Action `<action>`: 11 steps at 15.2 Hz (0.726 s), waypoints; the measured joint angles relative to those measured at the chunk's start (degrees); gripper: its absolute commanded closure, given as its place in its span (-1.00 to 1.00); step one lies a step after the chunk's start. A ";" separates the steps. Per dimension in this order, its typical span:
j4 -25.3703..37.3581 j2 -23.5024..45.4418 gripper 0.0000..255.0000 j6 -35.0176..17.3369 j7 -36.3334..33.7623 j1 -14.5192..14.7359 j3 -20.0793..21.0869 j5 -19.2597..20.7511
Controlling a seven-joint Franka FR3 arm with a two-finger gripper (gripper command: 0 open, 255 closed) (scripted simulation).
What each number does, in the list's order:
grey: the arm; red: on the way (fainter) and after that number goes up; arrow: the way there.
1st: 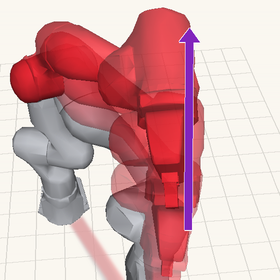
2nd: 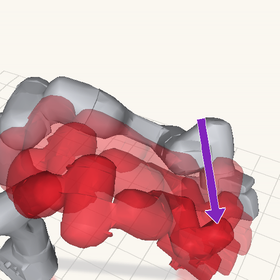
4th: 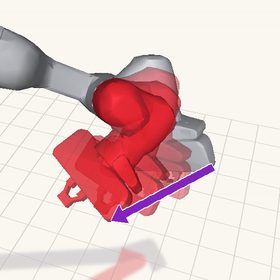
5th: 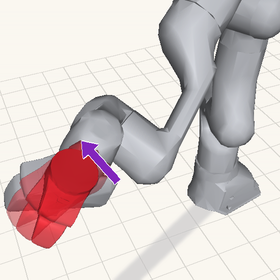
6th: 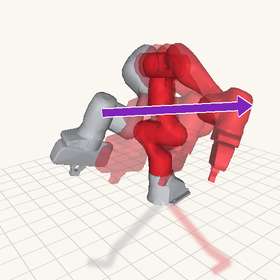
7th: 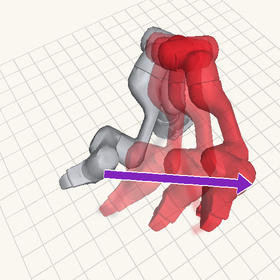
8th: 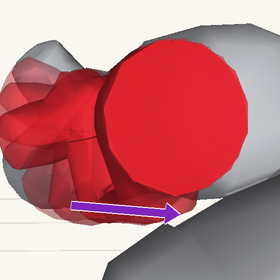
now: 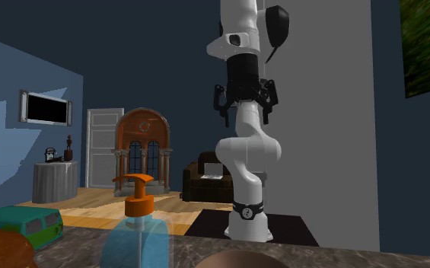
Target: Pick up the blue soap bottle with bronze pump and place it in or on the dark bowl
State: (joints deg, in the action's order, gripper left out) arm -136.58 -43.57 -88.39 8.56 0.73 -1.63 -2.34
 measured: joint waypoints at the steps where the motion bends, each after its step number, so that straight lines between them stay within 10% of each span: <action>1: 0.00 0.00 -1.00 0.00 0.00 0.00 0.00 0.00; 11: -3.12 10.59 -1.00 -19.74 0.76 -3.01 -2.69 3.32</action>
State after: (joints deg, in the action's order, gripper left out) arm -139.70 -32.98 -108.13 9.32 -2.28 -4.32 0.98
